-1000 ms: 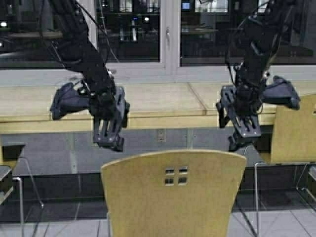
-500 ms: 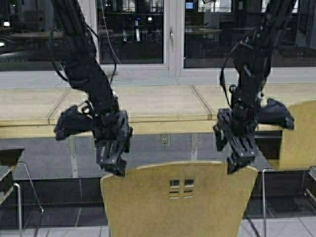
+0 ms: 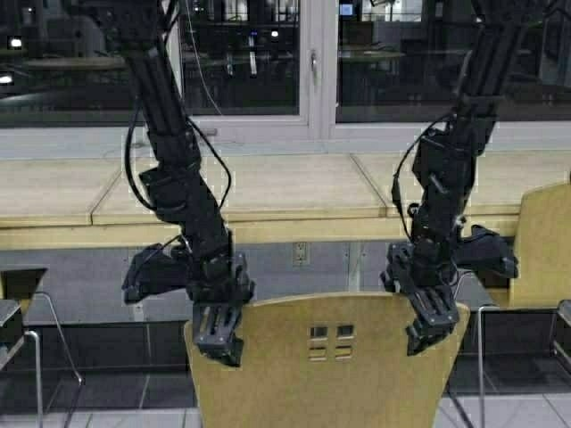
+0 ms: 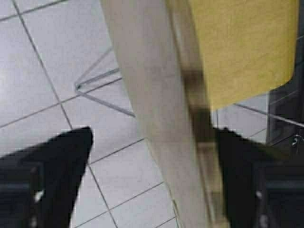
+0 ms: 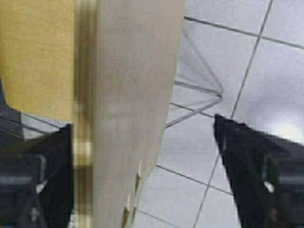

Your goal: Push the chairs under the table

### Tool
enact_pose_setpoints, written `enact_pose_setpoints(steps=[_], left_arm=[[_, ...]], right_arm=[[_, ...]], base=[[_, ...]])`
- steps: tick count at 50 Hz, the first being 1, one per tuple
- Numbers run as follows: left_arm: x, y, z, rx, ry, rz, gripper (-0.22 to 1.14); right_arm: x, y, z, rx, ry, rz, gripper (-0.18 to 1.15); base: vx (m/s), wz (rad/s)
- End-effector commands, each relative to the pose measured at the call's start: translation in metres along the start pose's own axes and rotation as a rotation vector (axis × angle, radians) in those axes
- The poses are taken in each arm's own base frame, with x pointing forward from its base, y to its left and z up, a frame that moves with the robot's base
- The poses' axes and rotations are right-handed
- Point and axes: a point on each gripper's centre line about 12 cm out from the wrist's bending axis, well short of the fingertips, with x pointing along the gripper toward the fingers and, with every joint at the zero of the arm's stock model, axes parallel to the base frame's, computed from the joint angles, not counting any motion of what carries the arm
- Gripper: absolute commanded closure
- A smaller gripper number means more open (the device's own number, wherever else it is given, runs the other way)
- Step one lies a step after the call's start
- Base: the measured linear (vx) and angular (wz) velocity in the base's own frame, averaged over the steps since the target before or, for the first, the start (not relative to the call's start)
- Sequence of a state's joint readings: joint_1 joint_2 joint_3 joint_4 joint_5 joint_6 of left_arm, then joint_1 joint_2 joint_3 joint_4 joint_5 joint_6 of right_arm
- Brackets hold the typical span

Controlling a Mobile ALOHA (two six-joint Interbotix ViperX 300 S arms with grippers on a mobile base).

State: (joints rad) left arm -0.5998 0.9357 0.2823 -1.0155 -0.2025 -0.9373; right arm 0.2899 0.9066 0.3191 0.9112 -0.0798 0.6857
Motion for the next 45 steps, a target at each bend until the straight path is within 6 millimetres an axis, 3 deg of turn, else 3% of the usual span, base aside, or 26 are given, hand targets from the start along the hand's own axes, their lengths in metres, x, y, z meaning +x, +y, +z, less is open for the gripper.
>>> enact_pose_setpoints(steps=[1,6,10,14,20,22,25,29,32,45], left_arm=[[-0.005,-0.009,-0.005,0.004,0.015,-0.019,-0.09],[-0.005,-0.011,-0.005,0.013,0.016,-0.024,-0.08],[-0.003,-0.011,-0.006,0.019,0.017,-0.026,0.02],[0.001,-0.01,-0.006,0.019,0.017,-0.023,0.26],[0.004,-0.008,-0.007,0.001,0.021,-0.01,0.84],[0.005,-0.006,-0.007,-0.009,0.024,0.0,1.0],[0.005,-0.004,-0.008,-0.019,0.028,0.01,1.04],[0.005,-0.004,-0.008,-0.023,0.027,0.013,0.88],[0.005,-0.004,-0.007,-0.025,0.026,0.012,0.83],[0.008,-0.011,-0.004,-0.037,0.01,-0.02,0.89]], right_arm=[[-0.007,0.012,0.003,0.0,-0.002,0.029,-0.07],[-0.007,0.009,0.003,0.002,-0.004,0.023,-0.05],[-0.006,0.008,0.003,0.005,-0.005,0.023,0.05],[-0.005,0.006,0.006,0.02,-0.007,0.017,0.34],[-0.002,0.001,0.007,0.034,-0.009,0.002,1.0],[-0.002,-0.002,0.008,0.04,-0.01,-0.004,1.09],[0.0,-0.004,0.007,0.044,-0.005,-0.012,1.02],[0.002,-0.005,0.007,0.032,-0.003,-0.016,0.86],[0.003,-0.004,0.006,0.021,0.001,-0.016,0.87],[0.004,0.008,0.002,-0.012,0.025,0.001,0.92]], base=[[0.0,0.0],[0.0,0.0],[0.0,0.0],[0.0,0.0],[0.0,0.01],[0.02,0.03],[0.03,0.04],[0.05,0.06],[0.06,0.05],[0.1,0.11]])
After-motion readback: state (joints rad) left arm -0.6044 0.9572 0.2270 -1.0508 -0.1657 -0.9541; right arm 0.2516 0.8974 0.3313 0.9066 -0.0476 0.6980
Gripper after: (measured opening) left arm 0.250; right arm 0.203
